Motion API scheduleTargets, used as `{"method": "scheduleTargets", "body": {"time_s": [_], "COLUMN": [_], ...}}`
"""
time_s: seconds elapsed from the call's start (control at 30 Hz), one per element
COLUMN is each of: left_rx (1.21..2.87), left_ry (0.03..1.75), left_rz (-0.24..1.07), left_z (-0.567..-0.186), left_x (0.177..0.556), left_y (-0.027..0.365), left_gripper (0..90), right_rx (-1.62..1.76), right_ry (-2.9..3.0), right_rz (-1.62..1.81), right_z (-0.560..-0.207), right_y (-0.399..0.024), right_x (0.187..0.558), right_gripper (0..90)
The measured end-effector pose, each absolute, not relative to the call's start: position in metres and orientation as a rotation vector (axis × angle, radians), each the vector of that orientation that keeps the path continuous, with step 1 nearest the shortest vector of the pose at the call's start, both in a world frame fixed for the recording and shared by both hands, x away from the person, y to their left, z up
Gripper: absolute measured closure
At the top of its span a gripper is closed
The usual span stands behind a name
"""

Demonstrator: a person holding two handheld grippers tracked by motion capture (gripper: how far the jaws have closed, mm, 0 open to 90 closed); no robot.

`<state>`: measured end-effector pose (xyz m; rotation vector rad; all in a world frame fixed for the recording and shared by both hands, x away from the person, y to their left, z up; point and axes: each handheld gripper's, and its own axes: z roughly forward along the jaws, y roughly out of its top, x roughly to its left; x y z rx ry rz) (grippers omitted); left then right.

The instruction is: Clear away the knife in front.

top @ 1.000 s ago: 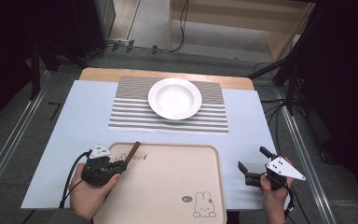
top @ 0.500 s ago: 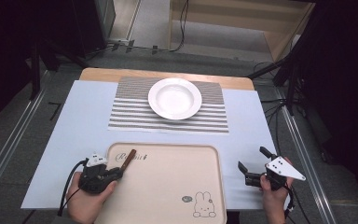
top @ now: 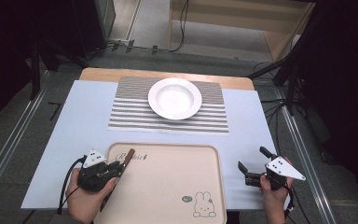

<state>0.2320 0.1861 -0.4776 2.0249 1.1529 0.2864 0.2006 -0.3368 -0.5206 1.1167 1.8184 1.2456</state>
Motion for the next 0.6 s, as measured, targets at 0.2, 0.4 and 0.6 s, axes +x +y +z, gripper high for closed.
{"method": "scheduleTargets", "body": {"time_s": [0.2,0.4,0.6], "left_rx": [2.148,2.17,2.138], "left_ry": [1.106,1.127,1.16], "left_rz": [0.276,0.292,0.294], "left_z": [-0.487,-0.494,-0.494], "left_x": [0.238,0.24,0.241], "left_y": [0.17,0.174,0.191], "left_gripper": [89.1,89.1,89.2], "right_rx": [1.117,1.117,1.116], "right_ry": [1.818,1.817,1.819], "right_rz": [1.246,1.245,1.241], "right_z": [-0.521,-0.521,-0.521], "right_y": [-0.337,-0.337,-0.337], "right_x": [0.2,0.2,0.201], "right_gripper": [0.0,0.0,0.0]}}
